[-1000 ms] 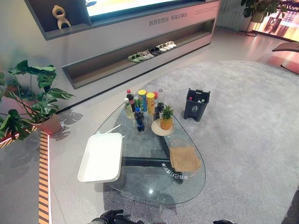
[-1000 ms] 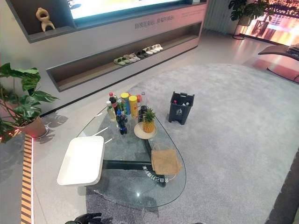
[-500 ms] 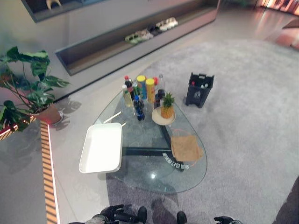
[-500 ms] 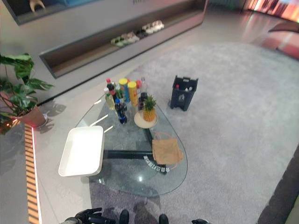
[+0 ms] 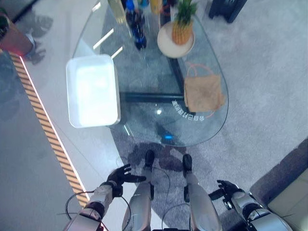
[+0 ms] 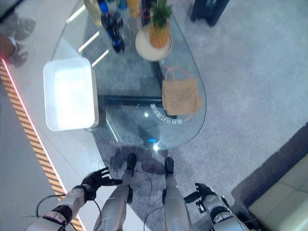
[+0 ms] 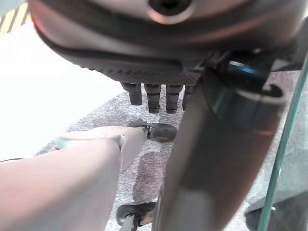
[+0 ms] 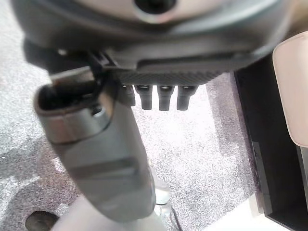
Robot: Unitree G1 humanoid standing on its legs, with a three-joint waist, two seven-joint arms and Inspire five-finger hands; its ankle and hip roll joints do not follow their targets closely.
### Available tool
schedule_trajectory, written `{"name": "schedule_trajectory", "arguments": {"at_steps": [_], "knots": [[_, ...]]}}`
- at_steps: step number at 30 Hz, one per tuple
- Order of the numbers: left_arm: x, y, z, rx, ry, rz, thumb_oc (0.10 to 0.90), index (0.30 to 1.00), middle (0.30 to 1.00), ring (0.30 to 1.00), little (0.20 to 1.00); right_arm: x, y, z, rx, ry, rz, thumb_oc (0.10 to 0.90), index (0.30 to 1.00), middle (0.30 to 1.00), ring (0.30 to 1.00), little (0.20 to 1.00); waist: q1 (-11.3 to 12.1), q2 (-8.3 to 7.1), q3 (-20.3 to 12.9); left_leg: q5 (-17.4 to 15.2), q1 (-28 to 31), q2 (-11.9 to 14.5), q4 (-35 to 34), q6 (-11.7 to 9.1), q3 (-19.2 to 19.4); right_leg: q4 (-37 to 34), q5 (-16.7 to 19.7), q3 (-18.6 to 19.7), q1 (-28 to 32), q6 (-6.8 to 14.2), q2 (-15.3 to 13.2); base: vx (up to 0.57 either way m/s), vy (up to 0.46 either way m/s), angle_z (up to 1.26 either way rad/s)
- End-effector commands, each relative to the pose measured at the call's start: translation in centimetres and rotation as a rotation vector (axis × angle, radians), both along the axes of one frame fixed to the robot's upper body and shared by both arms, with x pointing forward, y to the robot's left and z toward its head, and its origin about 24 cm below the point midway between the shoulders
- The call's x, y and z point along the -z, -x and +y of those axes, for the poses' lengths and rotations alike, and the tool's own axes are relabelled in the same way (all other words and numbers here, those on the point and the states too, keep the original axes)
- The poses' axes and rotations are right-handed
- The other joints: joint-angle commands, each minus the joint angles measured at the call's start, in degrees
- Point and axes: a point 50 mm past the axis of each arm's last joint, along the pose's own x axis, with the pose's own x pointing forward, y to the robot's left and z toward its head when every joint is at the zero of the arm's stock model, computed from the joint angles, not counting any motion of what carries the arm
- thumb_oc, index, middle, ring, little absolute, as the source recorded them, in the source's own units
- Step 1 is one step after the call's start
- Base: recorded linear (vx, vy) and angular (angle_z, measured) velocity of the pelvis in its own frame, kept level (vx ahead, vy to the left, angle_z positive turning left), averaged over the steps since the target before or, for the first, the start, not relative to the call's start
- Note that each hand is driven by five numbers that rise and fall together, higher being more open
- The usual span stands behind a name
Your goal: Wipe the table with a cloth and put it in the basket.
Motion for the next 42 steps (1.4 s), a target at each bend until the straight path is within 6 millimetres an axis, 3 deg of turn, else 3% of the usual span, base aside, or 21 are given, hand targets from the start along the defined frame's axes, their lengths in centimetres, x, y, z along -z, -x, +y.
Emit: {"name": "schedule_trajectory", "arguments": {"at_steps": [1, 6, 11, 16, 23, 29, 31, 32, 34, 35, 37, 42], "knots": [[-0.3, 0.4, 2.4, -0.065, -0.057, -0.015, 0.8, 0.9, 0.9, 0.9, 0.9, -0.4, 0.8, -2.0, 0.085, 0.037, -0.038, 0.8, 0.9, 0.9, 0.9, 0.9, 1.01, -3.89, 0.2, -6.85, -6.46, -7.11, 13.54, 4.28, 5.68, 8.47, 0.36, -5.08, -7.93, -1.74, 0.57, -0.1, -0.035, 0.25], [-1.0, 0.0, 3.1, -0.107, -0.025, -0.046, 0.8, 0.9, 0.9, 0.9, 0.9, -1.2, -0.1, -2.4, 0.111, 0.044, -0.097, 0.8, 0.9, 0.9, 0.9, 0.9, 1.24, -4.26, 1.02, -10.59, -14.61, -7.26, 24.35, 4.81, 5.79, 16.98, -2.74, -5.04, -15.42, -2.92, 0.85, -0.05, -0.042, 0.21], [-1.5, -0.5, 3.4, -0.117, -0.014, -0.064, 0.8, 0.9, 0.9, 0.9, 0.9, -2.0, -1.1, -2.3, 0.112, 0.065, -0.176, 0.8, 0.9, 0.9, 0.9, 0.9, 1.32, -4.25, 1.41, -12.55, -20.6, -6.63, 30.08, 5.25, 5.93, 22.44, -4.07, -4.24, -21.52, -3.95, 1.05, -0.03, -0.057, -0.03], [-1.4, -0.3, 3.3, -0.148, 0.019, -0.072, 0.8, 0.9, 0.9, 0.9, 0.9, -3.5, -2.8, -2.3, 0.099, 0.127, -0.281, 0.8, 0.9, 0.9, 0.9, 0.9, 0.94, -4.03, 1.49, -13.4, -24.34, -6.29, 32.75, 5.37, 6.1, 24.59, -4.04, -3.63, -25.04, -4.35, 0.99, -0.02, -0.009, -0.04], [-2.0, -0.8, 3.8, -0.17, 0.034, -0.097, 0.8, 0.9, 0.9, 0.9, 0.9, -7.3, -5.3, -4.2, 0.154, 0.248, -0.484, 0.8, 0.9, 0.9, 0.9, 0.9, 1.03, -3.76, 1.49, -13.15, -26.74, -6.07, 32.6, 5.26, 6.18, 24.95, -3.92, -3.64, -27.29, -4.55, 1.08, 0.0, -0.015, 0.01], [-2.2, -0.4, 5.0, -0.183, 0.02, -0.102, 0.8, 0.9, 0.9, 0.9, 0.9, -11.8, -7.0, -6.4, 0.234, 0.331, -0.705, 0.8, 0.9, 0.9, 0.9, 0.9, 1.46, -4.2, 1.49, -13.19, -27.52, -6.1, 32.93, 4.88, 6.0, 25.44, -3.8, -4.37, -27.74, -4.53, 0.85, 0.02, -0.041, 0.0], [-2.1, 0.0, 5.5, -0.186, 0.019, -0.095, 0.8, 0.9, 0.9, 0.9, 0.9, -14.4, -7.8, -7.3, 0.261, 0.379, -0.814, 0.8, 0.9, 0.9, 0.9, 0.9, 1.56, -4.18, 1.49, -15.18, -26.83, -5.99, 33.8, 4.65, 5.92, 26.2, -5.35, -4.15, -27.08, -4.11, 0.89, 0.06, -0.024, 0.06], [-2.3, -0.1, 5.5, -0.187, 0.02, -0.101, 0.8, 0.9, 0.9, 0.9, 0.9, -14.8, -7.9, -7.4, 0.264, 0.384, -0.834, 0.8, 0.9, 0.9, 0.9, 0.9, 1.48, -4.2, 1.49, -13.3, -27.81, -6.01, 33.18, 4.79, 6.08, 25.46, -3.65, -4.45, -27.93, -4.48, 0.75, 0.0, 0.0, 0.0], [-2.0, 0.4, 5.9, -0.187, 0.02, -0.097, 0.8, 0.9, 0.9, 0.9, 0.9, -17.7, -8.7, -8.1, 0.275, 0.431, -0.939, 0.8, 0.9, 0.9, 0.9, 0.9, 1.61, -4.16, 1.49, -15.22, -26.94, -5.71, 33.49, 4.63, 5.94, 26.06, -5.19, -4.21, -27.35, -3.99, 0.76, 0.04, -0.009, 0.01], [-2.0, 0.5, 5.9, -0.188, 0.021, -0.097, 0.8, 0.9, 0.9, 0.9, 0.9, -18.0, -8.8, -8.1, 0.275, 0.436, -0.952, 0.8, 0.9, 0.9, 0.9, 0.9, 1.62, -4.15, 1.49, -15.2, -26.93, -5.68, 33.4, 4.63, 5.94, 26.0, -5.15, -4.23, -27.37, -3.98, 0.76, 0.08, -0.024, 0.03], [-1.9, 0.8, 6.0, -0.185, 0.021, -0.098, 0.8, 0.9, 0.9, 0.9, 0.9, -21.1, -9.5, -8.5, 0.284, 0.479, -1.063, 0.8, 0.9, 0.9, 0.9, 0.9, 1.77, -4.02, 1.49, -15.05, -27.02, -5.68, 32.9, 4.6, 5.8, 25.54, -4.94, -4.21, -27.51, -4.0, 0.88, 0.0, 0.0, 0.0], [-1.8, 1.0, 6.3, -0.19, 0.024, -0.104, 0.8, 0.9, 0.9, 0.9, 0.9, -26.4, -10.7, -9.0, 0.309, 0.551, -1.212, 0.8, 0.9, 0.9, 0.9, 0.9, 1.97, -3.68, 1.49, -14.71, -27.26, -5.49, 32.02, 4.36, 5.65, 24.92, -4.79, -4.32, -27.9, -4.02, 0.86, 0.0, 0.0, 0.0]]}}
